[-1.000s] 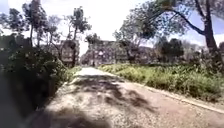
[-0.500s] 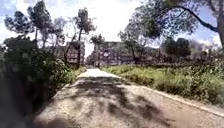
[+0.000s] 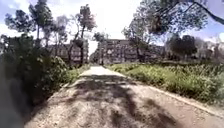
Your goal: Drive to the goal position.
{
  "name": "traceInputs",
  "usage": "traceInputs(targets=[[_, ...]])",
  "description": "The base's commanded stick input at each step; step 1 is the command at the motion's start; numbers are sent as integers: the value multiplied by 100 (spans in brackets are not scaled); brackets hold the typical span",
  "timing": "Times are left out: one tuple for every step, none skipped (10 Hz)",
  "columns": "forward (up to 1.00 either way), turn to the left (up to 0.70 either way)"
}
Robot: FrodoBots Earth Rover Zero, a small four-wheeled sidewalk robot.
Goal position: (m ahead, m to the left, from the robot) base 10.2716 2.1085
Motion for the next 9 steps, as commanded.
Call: traceInputs(targets=[[70,0],[70,0],[70,0],[70,0],[70,0],[70,0],[70,0],[70,0],[70,0]])
